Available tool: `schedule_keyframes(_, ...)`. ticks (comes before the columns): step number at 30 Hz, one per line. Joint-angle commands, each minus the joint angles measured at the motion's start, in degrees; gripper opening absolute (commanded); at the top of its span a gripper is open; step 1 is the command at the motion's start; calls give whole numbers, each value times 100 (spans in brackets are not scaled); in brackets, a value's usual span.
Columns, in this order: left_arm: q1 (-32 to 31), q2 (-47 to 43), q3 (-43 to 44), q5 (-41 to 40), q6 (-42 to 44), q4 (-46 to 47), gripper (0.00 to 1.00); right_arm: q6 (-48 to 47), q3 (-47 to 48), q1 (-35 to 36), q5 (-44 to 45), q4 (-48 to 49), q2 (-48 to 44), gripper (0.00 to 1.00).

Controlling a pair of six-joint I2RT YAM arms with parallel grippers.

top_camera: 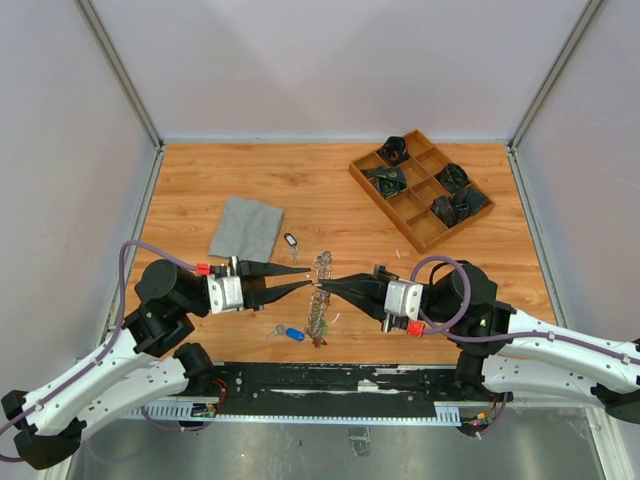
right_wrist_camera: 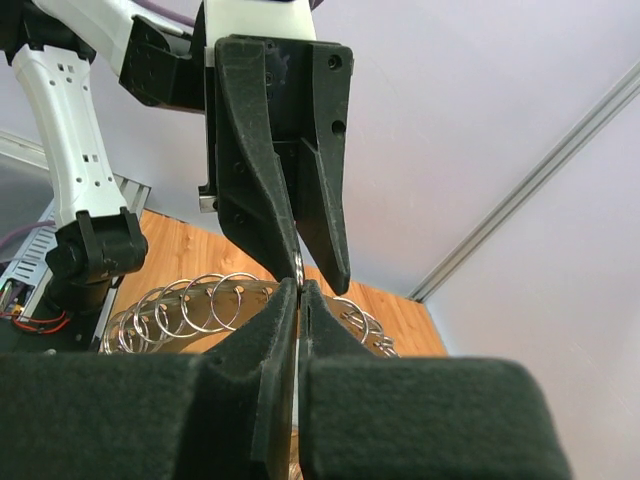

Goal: Put the keys on the keyring

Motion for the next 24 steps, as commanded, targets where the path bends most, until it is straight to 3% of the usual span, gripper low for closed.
schedule_keyframes(1, -32, -7, -132, 127, -274, 665, 27, 122, 16, 47, -150, 682, -99, 0)
schedule_keyframes(9, -32, -24, -225, 758, -373, 891, 27, 130, 22, 47, -158, 693, -54, 0)
schedule_keyframes(24, -32, 85, -226, 809, -401, 1054, 27, 113, 92, 47, -293, 529, 94, 0)
